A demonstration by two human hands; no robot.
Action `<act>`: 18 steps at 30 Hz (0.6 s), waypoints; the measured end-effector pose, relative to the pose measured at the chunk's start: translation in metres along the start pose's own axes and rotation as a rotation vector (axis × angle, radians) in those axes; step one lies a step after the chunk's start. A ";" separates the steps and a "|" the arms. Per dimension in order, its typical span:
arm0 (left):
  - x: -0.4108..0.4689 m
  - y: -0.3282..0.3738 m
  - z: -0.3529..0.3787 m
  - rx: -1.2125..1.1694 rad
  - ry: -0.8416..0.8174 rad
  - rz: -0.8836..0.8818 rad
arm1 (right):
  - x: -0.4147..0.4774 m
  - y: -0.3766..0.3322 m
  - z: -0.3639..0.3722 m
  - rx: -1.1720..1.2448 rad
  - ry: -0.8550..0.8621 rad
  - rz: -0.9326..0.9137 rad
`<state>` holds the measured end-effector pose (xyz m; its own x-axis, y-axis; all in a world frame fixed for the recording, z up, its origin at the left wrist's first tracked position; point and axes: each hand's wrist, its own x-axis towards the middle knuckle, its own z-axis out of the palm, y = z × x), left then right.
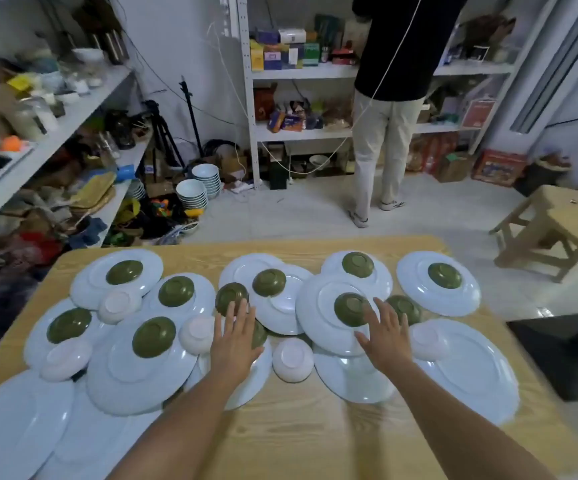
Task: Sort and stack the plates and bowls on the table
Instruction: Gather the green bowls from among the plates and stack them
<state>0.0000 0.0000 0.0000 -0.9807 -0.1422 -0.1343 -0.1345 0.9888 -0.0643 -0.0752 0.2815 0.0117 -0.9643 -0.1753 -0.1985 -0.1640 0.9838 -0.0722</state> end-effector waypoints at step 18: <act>0.022 -0.010 0.023 0.070 -0.231 0.017 | 0.046 -0.018 0.006 -0.016 -0.038 -0.069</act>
<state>-0.0174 -0.0136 -0.0250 -0.9230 -0.1397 -0.3585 -0.0998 0.9868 -0.1274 -0.1153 0.2556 -0.0018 -0.9420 -0.2437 -0.2309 -0.2335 0.9698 -0.0712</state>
